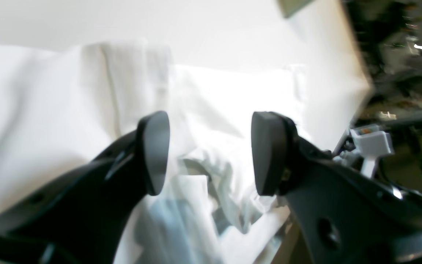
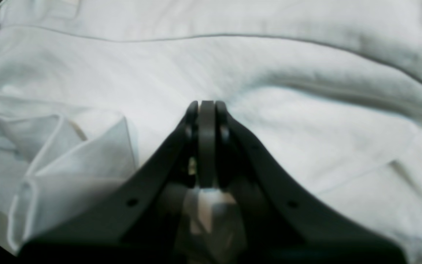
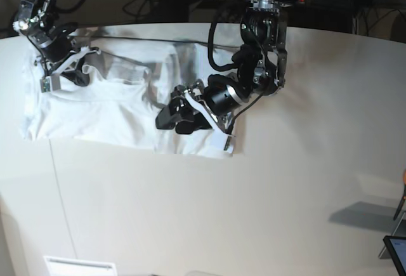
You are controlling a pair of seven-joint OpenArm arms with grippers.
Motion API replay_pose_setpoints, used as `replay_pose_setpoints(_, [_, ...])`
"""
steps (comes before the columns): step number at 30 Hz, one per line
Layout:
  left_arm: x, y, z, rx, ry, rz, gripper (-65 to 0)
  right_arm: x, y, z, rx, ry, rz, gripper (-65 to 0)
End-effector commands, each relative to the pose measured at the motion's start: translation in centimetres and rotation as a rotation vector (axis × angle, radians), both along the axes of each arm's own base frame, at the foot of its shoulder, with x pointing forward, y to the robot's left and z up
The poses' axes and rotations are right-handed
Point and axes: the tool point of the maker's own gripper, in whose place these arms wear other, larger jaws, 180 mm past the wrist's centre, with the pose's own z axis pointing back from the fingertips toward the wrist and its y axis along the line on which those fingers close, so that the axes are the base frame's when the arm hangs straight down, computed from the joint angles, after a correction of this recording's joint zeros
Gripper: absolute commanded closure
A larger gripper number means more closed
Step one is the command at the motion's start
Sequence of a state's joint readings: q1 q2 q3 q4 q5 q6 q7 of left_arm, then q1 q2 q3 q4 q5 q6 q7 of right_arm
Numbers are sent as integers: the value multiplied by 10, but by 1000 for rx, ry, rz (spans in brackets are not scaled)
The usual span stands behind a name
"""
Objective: Fold the T-shirt properly
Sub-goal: 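Open the left gripper and raise it off the folded shirt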
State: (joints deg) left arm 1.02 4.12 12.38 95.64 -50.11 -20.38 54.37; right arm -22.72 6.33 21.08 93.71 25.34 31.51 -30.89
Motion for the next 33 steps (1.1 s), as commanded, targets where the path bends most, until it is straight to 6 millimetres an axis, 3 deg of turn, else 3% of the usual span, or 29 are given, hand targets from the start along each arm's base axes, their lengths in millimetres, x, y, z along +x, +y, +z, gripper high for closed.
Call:
replay_pose_setpoints(1, [11, -6, 25, -68, -68, -6, -349, -8, -5, -7, -36, 49, 8, -22])
replay_pose_setpoints(6, [14, 13, 50, -24, -168, -8, -348, -8, -5, -7, -36, 49, 8, -22])
replay_pose_setpoints(9, [12, 38, 50, 108, -225, -8, -331, -8, -5, -7, -36, 49, 8, -22])
replay_pose_setpoints(11, [10, 57, 36, 216, -212, 21, -250, -8, -5, -7, -36, 49, 8, -22])
replay_pose_setpoints(14, [7, 83, 13, 372, -181, 70, -35, -7, -5, -7, -36, 47, 8, -22])
replay_pose_setpoints(15, [5, 87, 6, 415, -176, 74, 0, -7, -5, -6, -37, 44, 9, -22])
replay_pose_setpoints(17, [0, 96, -7, 503, -168, 82, 0, -7, -5, -5, -38, 43, 9, -22])
replay_pose_setpoints(20, [-1, 95, -12, 538, -169, 88, 0, -7, -4, -5, -36, 43, 9, -22])
replay_pose_setpoints(26, [-4, 64, -11, 518, -188, 19, 0, -6, -4, -5, -37, 42, 9, -22])
replay_pose_setpoints(30, [-2, 64, -42, 614, -140, -3, 0, -6, -5, -4, -39, 40, 10, -23])
replay_pose_setpoints(33, [-2, 73, -54, 702, -129, 15, 0, -4, -4, -1, -40, 31, 12, -23])
